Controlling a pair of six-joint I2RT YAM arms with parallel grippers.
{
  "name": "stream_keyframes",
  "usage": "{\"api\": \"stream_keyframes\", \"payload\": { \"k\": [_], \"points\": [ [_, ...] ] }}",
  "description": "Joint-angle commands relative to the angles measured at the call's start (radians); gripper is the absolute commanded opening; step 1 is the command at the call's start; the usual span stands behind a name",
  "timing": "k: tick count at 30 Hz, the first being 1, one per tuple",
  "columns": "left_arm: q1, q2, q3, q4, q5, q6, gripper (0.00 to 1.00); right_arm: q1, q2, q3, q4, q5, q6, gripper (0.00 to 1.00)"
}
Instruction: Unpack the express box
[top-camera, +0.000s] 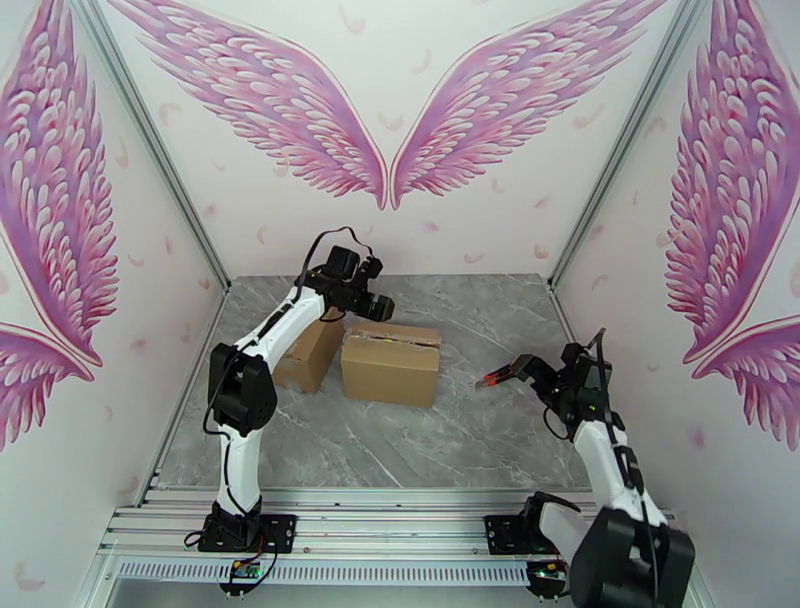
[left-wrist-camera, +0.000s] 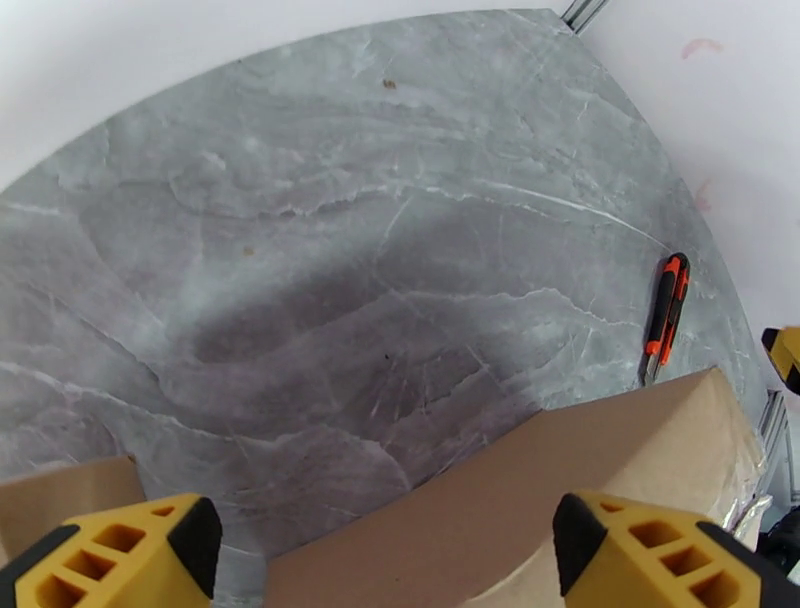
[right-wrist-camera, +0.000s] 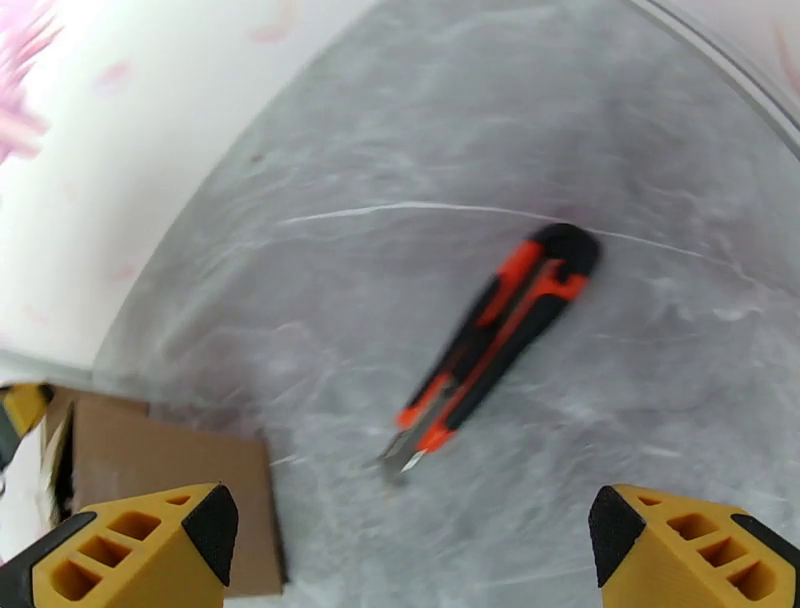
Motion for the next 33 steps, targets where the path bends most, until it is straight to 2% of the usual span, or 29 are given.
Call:
{"api": "stream_keyframes", "payload": {
  "k": [1, 3, 7, 9, 11, 14, 17, 21, 26, 30, 33],
  "points": [
    [0.012, 0.012, 0.018, -0.035, 0.088, -0.031, 0.91, 0.174, -0.102, -0.077, -0.033, -0.079, 0.011, 0.97],
    [0.018, 0.004, -0.013, -0.023, 0.127, -0.043, 0.91, 0.315, -0.123, -0.11, 0.006, -0.089, 0.026, 0.92],
    [0.029, -0.035, -0.113, 0.035, 0.191, -0.084, 0.9, 0.634, -0.038, -0.083, 0.026, 0.087, 0.029, 0.83],
    [0.032, -0.045, -0.139, 0.034, 0.207, -0.093, 0.9, 0.746, 0.053, -0.04, 0.073, 0.156, 0.038, 0.82],
    [0.033, -0.058, -0.174, 0.036, 0.224, -0.102, 0.88, 0.808, 0.181, 0.011, 0.128, 0.227, 0.061, 0.83],
    [0.035, -0.095, -0.245, 0.045, 0.247, -0.114, 0.86, 0.82, 0.33, 0.098, 0.191, 0.294, 0.126, 0.85],
    [0.037, -0.154, -0.325, 0.069, 0.258, -0.132, 0.85, 0.819, 0.378, 0.157, 0.193, 0.39, 0.149, 0.87],
    [0.034, -0.236, -0.434, 0.118, 0.275, -0.172, 0.86, 0.812, 0.44, 0.271, 0.118, 0.48, 0.074, 0.91],
    [-0.008, -0.316, -0.535, 0.151, 0.292, -0.223, 0.85, 0.781, 0.528, 0.396, 0.083, 0.49, -0.01, 0.94],
    [-0.062, -0.378, -0.589, 0.178, 0.219, -0.252, 0.87, 0.749, 0.576, 0.435, 0.087, 0.458, -0.026, 0.96],
    [-0.099, -0.414, -0.582, 0.159, 0.058, -0.251, 0.89, 0.747, 0.574, 0.433, 0.09, 0.438, -0.015, 0.97]
  ]
}}
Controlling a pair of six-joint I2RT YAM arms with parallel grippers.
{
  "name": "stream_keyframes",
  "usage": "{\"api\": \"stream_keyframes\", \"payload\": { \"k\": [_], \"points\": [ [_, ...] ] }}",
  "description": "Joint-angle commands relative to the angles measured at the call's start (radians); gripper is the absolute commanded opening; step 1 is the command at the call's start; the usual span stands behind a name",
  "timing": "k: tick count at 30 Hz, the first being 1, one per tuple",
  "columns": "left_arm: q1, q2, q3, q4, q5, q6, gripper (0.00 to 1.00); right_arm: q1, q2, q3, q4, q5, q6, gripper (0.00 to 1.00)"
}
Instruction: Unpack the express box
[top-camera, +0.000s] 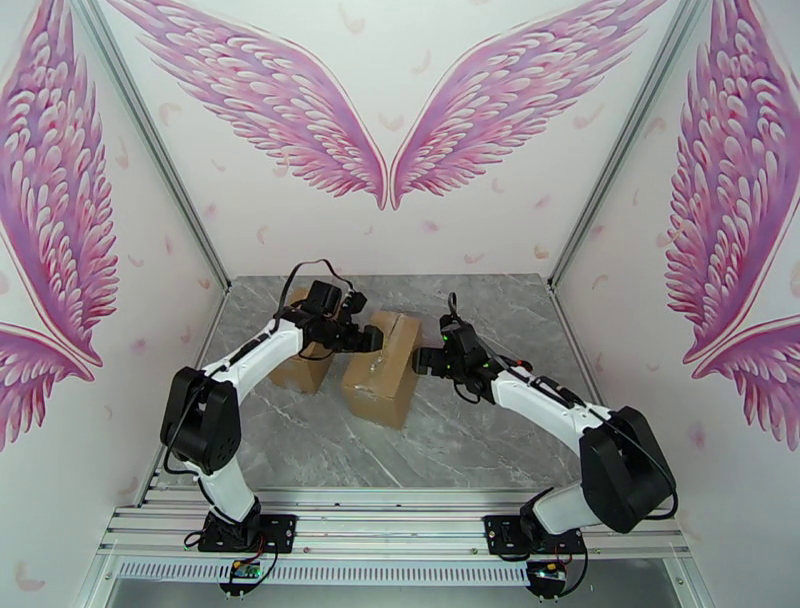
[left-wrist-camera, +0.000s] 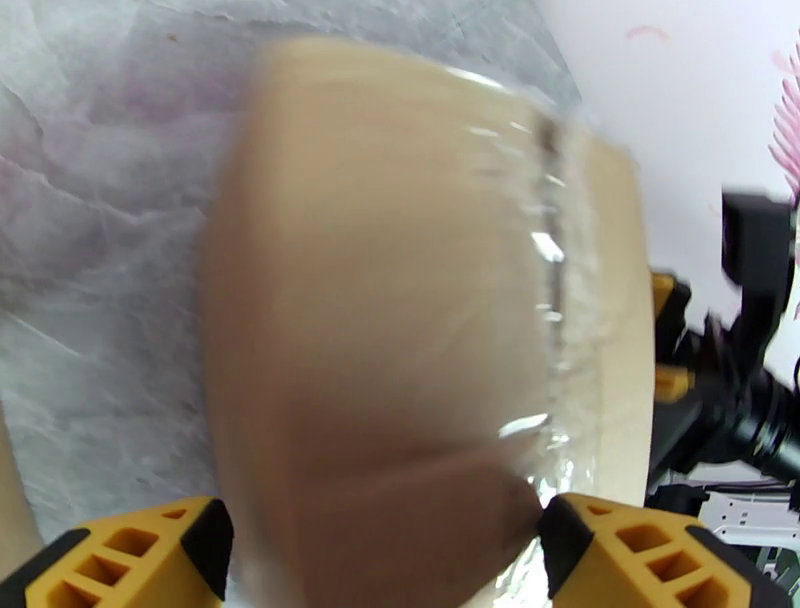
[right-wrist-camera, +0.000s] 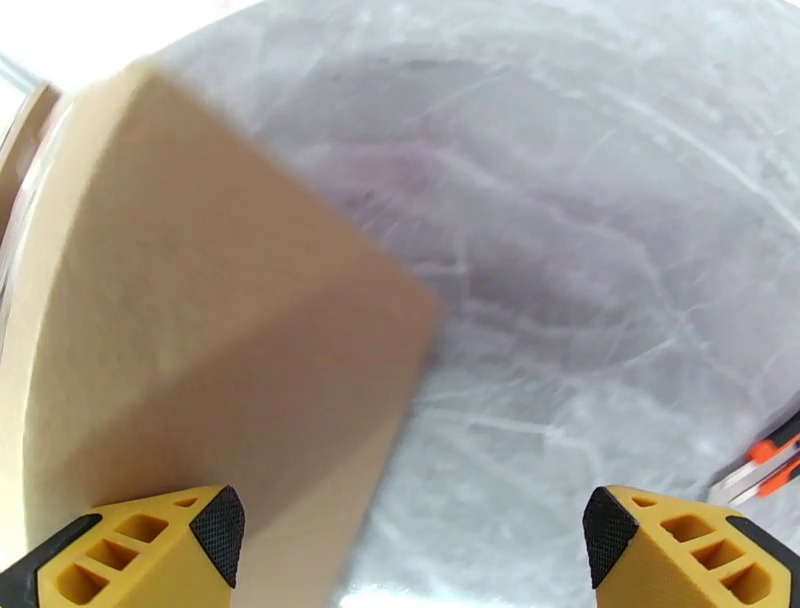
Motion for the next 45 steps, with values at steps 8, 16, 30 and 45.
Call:
{"api": "stream_keyframes", "payload": {
  "k": [8, 16, 30, 45],
  "points": [
    [-0.187, -0.075, 0.131, -0.127, -0.505, -0.015, 0.91, 0.016, -0.133, -0.087, 0.104, -0.058, 0.119, 0.97],
    [-0.252, -0.059, 0.175, -0.179, -0.687, -0.06, 0.92, 0.037, -0.246, -0.159, 0.119, -0.02, 0.146, 0.96],
    [-0.26, 0.012, 0.168, -0.215, -0.695, -0.049, 0.91, 0.036, -0.122, -0.052, 0.184, -0.142, 0.169, 0.97],
    [-0.283, 0.046, 0.189, -0.305, -0.868, -0.01, 0.87, 0.047, 0.088, 0.044, 0.095, -0.137, 0.136, 0.87]
  ]
}}
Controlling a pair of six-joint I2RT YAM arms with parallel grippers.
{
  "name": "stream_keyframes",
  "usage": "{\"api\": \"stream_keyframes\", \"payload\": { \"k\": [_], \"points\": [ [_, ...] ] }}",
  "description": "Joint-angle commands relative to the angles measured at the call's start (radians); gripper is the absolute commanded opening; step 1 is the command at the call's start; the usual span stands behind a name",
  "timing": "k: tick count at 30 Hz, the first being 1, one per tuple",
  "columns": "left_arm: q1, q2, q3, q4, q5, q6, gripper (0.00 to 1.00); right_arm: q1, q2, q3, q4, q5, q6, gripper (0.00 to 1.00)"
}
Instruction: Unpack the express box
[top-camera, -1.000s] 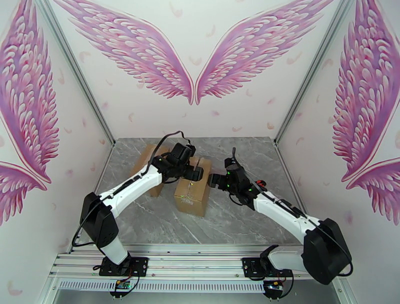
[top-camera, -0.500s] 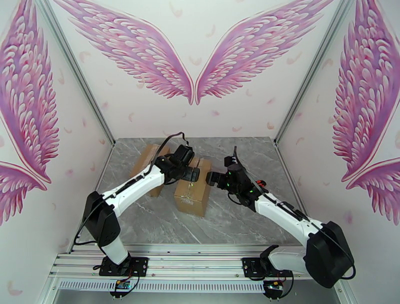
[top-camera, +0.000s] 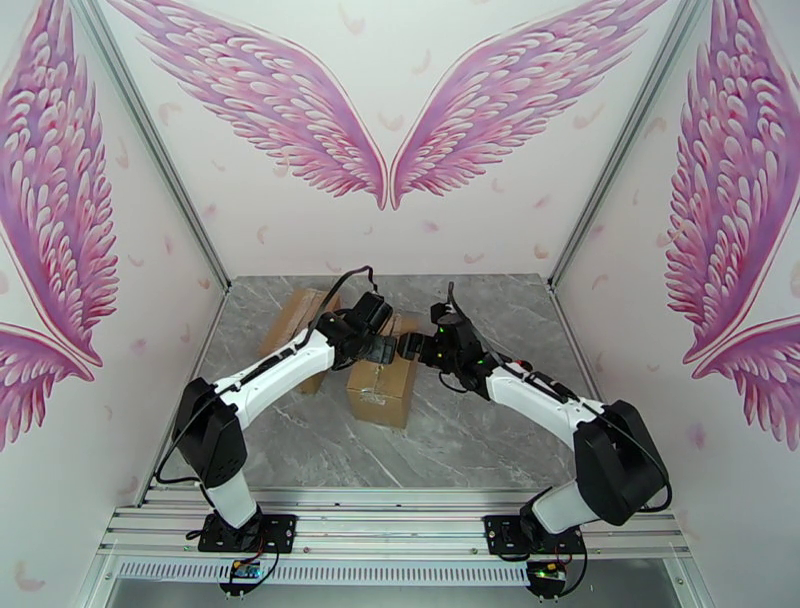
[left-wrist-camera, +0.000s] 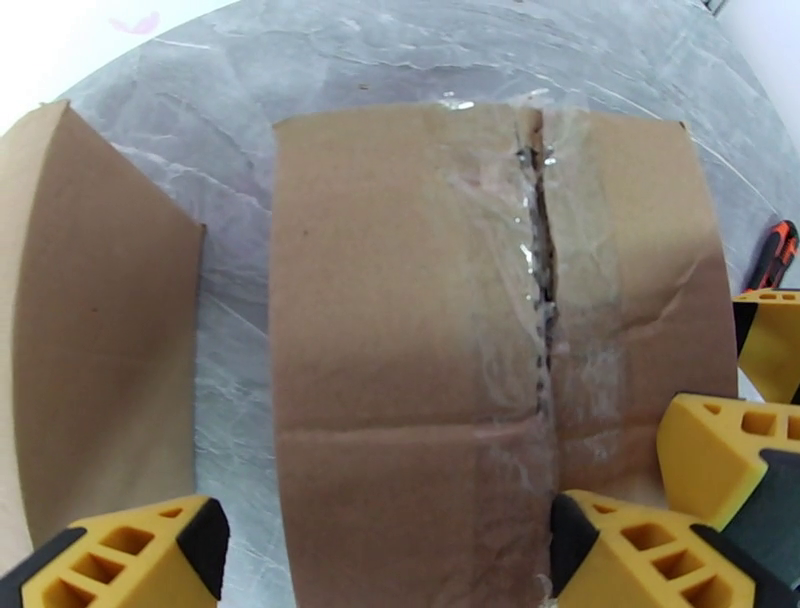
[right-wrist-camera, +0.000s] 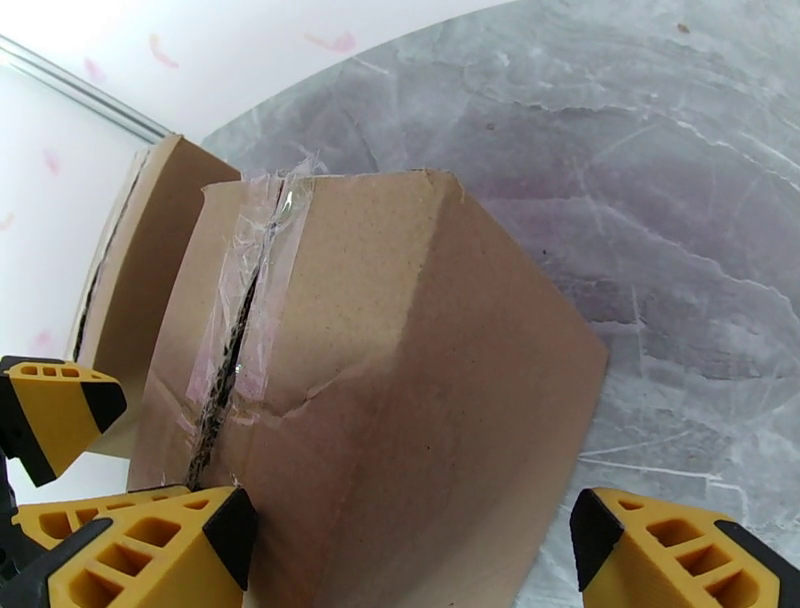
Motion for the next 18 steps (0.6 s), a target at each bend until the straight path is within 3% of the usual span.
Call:
{"api": "stream_keyframes", "payload": {
  "k": [1, 18],
  "points": [
    [-0.017, 0.028, 0.031, -0.109, -0.103, 0.038, 0.87, 0.011, 0.05, 0.01, -0.093, 0.046, -0.04, 0.86],
    [-0.016, 0.043, 0.184, -0.279, -0.342, 0.117, 0.76, 0.024, 0.157, 0.064, -0.166, 0.079, -0.078, 0.82]
  ]
}}
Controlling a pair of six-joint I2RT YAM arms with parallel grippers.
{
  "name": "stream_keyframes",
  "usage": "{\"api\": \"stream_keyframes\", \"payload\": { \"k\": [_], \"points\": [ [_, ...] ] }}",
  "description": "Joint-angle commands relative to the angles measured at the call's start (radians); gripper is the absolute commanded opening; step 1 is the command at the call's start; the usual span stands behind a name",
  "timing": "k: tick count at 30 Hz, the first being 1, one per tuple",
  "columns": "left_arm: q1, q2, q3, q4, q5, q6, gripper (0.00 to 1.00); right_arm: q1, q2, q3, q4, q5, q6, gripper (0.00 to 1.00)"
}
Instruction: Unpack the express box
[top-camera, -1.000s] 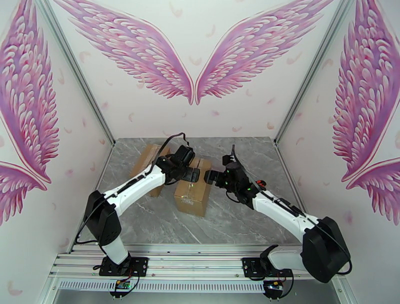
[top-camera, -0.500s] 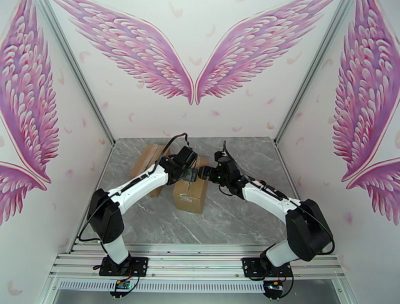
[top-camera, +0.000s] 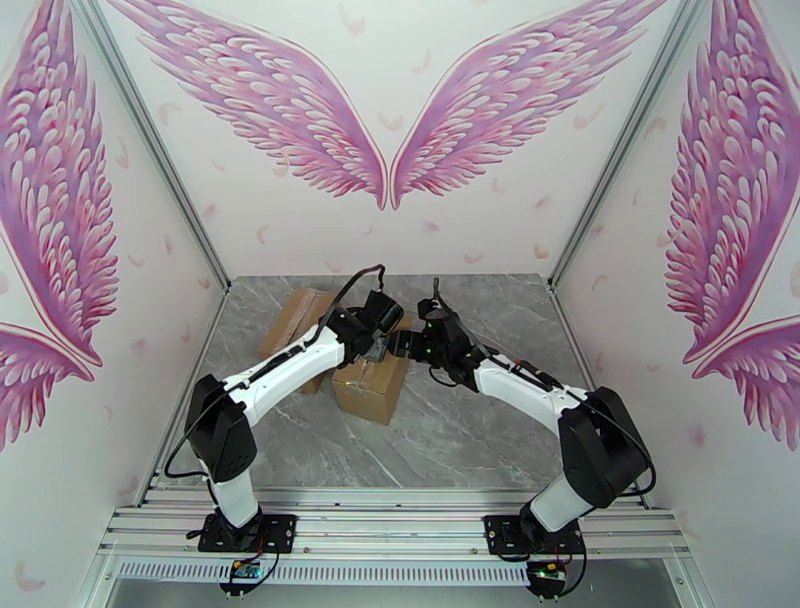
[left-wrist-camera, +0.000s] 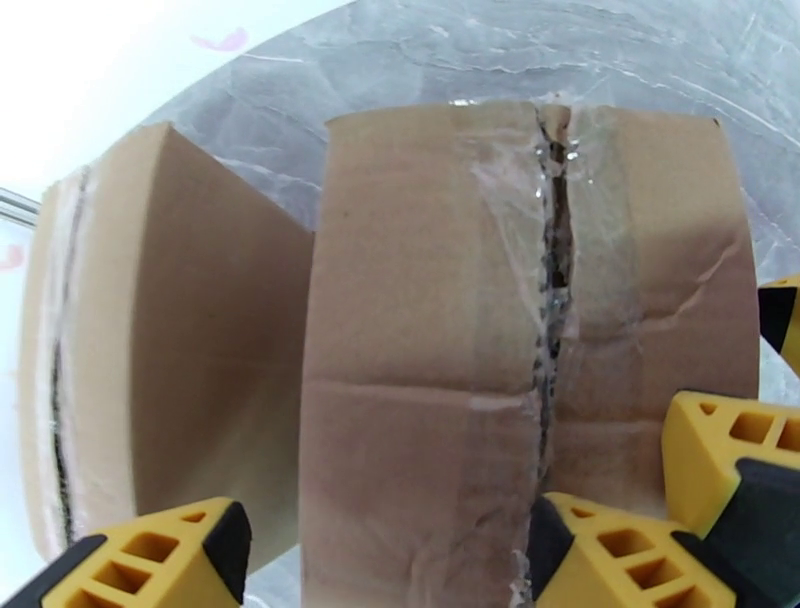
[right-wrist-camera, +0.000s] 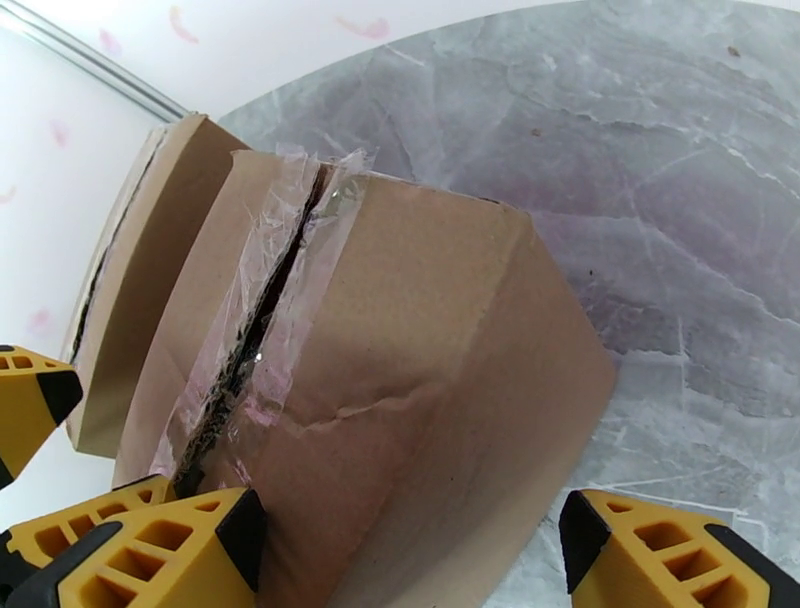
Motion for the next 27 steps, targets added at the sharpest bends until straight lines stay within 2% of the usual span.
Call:
{"api": "stream_keyframes", "payload": {
  "k": [1, 6, 11, 14, 21, 27],
  "points": [
    [0.024, -0.013, 0.064, -0.116, -0.119, 0.051, 0.75, -0.006, 0.074, -0.022, -0.162, 0.08, -0.037, 0.82],
    [0.052, -0.057, 0.1, -0.121, -0.109, 0.072, 0.74, -0.005, 0.09, -0.01, -0.168, 0.075, -0.039, 0.82],
    [0.044, -0.082, 0.057, -0.059, 0.158, 0.108, 0.81, -0.001, 0.074, -0.009, -0.148, 0.067, -0.034, 0.82],
    [0.044, -0.061, 0.041, -0.056, 0.223, 0.112, 0.85, 0.004, 0.055, -0.011, -0.139, 0.068, -0.035, 0.82],
    [0.083, -0.021, -0.017, -0.02, 0.278, 0.103, 0.9, 0.01, 0.031, -0.003, -0.143, 0.057, -0.048, 0.82],
    [0.09, -0.018, -0.065, -0.017, 0.232, 0.108, 0.92, 0.012, 0.048, 0.0, -0.152, 0.052, -0.054, 0.81]
  ]
}}
